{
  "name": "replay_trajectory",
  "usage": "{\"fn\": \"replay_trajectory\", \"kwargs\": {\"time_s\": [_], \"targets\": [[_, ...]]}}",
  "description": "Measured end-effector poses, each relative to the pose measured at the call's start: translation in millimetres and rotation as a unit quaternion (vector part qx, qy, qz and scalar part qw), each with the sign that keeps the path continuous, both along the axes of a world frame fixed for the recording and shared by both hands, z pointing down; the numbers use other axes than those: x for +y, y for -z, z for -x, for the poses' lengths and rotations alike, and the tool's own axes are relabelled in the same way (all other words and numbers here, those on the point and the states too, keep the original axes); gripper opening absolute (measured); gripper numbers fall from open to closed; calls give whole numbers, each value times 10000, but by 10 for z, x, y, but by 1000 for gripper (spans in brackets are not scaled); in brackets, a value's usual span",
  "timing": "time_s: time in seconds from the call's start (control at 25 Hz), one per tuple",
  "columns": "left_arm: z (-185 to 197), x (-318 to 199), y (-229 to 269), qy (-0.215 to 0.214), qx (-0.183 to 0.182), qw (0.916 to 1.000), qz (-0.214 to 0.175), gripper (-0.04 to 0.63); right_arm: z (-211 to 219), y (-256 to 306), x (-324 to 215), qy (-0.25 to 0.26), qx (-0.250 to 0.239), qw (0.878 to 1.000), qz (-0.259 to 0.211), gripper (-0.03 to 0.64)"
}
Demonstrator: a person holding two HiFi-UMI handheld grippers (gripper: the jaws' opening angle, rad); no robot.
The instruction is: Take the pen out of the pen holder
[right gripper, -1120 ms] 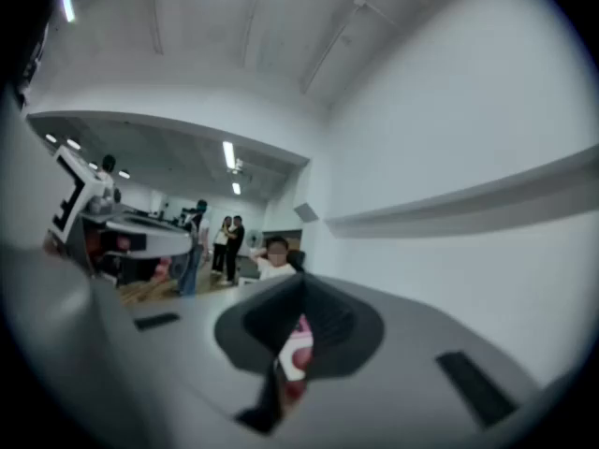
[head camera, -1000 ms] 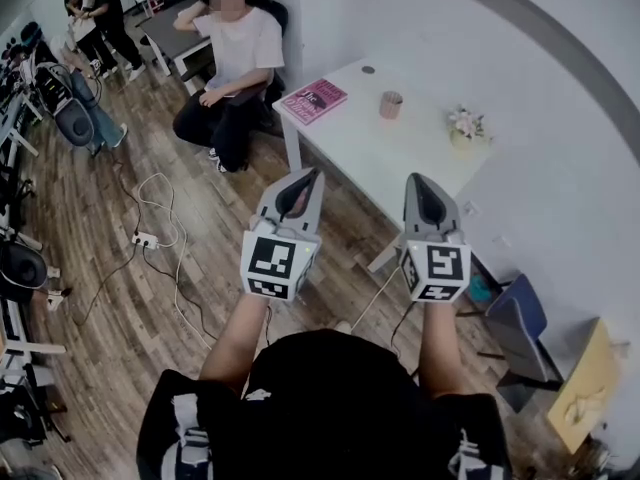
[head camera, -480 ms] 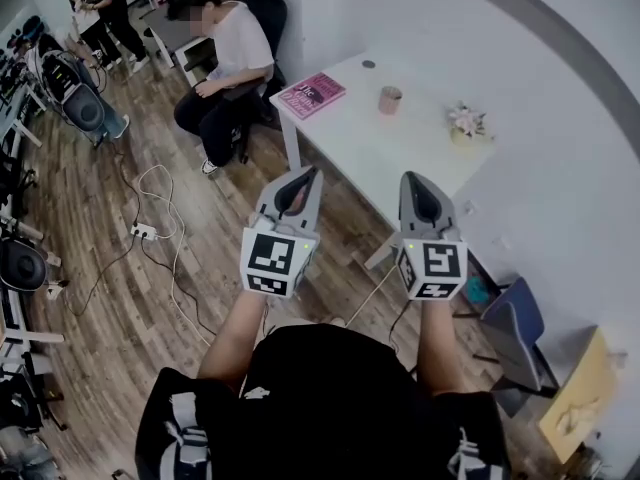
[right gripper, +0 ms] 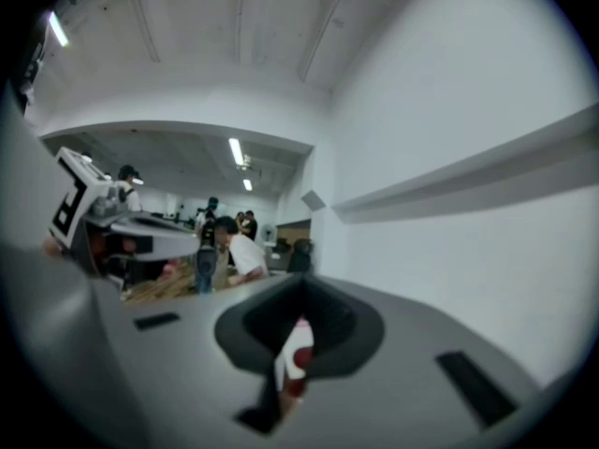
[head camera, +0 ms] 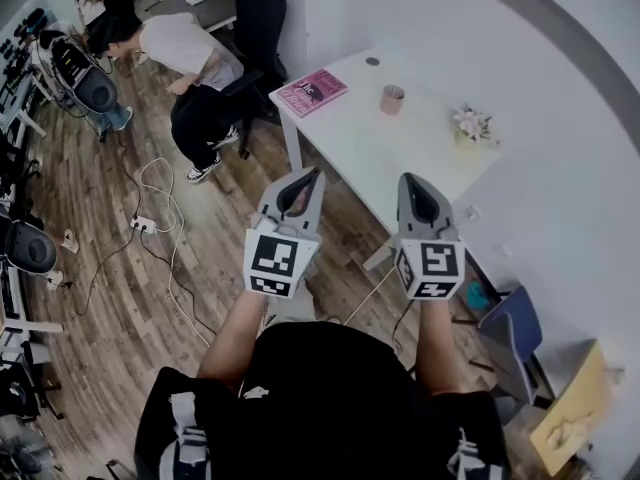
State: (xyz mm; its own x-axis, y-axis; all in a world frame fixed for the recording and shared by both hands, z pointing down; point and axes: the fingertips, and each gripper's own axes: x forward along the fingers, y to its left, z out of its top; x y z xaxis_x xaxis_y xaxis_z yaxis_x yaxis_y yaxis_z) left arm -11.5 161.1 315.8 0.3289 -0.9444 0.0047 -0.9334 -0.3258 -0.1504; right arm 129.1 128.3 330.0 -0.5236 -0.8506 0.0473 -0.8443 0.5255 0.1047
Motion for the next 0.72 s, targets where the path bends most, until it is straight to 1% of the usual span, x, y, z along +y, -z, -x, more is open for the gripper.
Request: {"fn": "replay_trajectory", "kwargs": {"time_s": [0.16,0.32,0.44,0.56,0.72], "targets": [[30,-214,-90,-24,18,10000,72,20,31,-83,-194,-9,34,10000,62,32],[62,-530,-173,-84,9,9999,137,20,64,-168,-496,-81,85,9998,151,31],[152,-838,-204,-115,-23,9998,180,20,165,-186,-788,-113,175,9996,187,31],[268,-1171,-226,-183,30,9995,244,20,286,-202,-1087,-160,276,9993,207,31],[442,-1621,-227,-312,56,9991,292,20,450,-251,-1528,-270,289,9988,289,31]]}}
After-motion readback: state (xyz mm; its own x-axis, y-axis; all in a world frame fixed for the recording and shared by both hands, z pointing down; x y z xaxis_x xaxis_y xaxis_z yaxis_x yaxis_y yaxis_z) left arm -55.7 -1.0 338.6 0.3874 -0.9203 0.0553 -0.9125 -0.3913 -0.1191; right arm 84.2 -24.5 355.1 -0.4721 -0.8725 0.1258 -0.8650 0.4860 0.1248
